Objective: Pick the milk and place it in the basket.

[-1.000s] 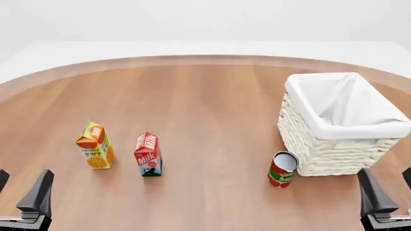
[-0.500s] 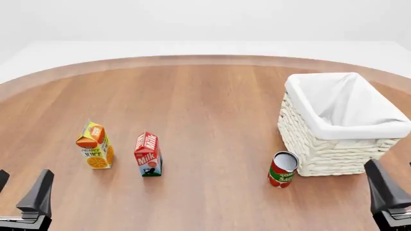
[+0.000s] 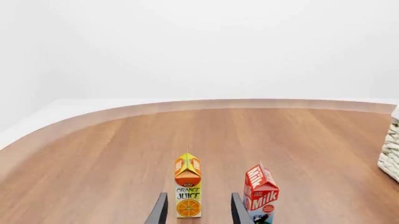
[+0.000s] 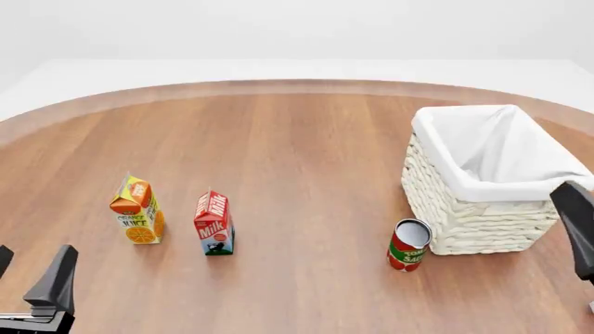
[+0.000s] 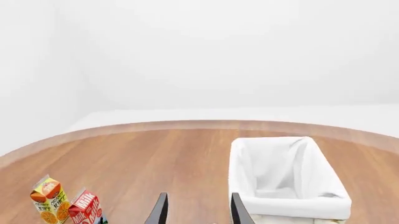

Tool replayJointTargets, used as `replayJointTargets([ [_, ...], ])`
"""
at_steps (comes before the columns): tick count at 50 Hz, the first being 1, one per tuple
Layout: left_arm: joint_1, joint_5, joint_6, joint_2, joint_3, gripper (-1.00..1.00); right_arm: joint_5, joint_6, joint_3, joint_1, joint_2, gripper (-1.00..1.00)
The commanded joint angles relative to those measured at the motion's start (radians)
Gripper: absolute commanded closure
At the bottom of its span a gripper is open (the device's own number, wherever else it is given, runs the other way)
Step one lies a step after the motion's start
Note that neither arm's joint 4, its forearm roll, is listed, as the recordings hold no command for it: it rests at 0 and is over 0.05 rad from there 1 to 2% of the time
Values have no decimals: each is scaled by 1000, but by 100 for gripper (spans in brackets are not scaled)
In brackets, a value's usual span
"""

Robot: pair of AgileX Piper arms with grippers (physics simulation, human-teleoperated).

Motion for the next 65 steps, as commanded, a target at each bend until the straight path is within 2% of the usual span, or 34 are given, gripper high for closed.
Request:
replayJointTargets([
  [1, 0, 0, 0, 0, 0, -100, 50, 45, -144, 61, 102, -100],
  [9, 0, 0, 0, 0, 0, -100, 88, 90, -219, 71, 225, -100],
  [10, 0, 0, 0, 0, 0, -100, 99, 109, -234, 75, 251, -100],
  [20, 0, 0, 0, 0, 0, -100, 125, 156, -281, 108, 313, -100],
  [28, 0, 0, 0, 0, 0, -100, 134, 221, -322, 148, 381, -100],
  [51, 0, 0, 0, 0, 0, -100, 146, 261, -456, 260, 570, -100],
  [65, 0, 0, 0, 0, 0, -100, 141, 287, -538, 361, 711, -100],
])
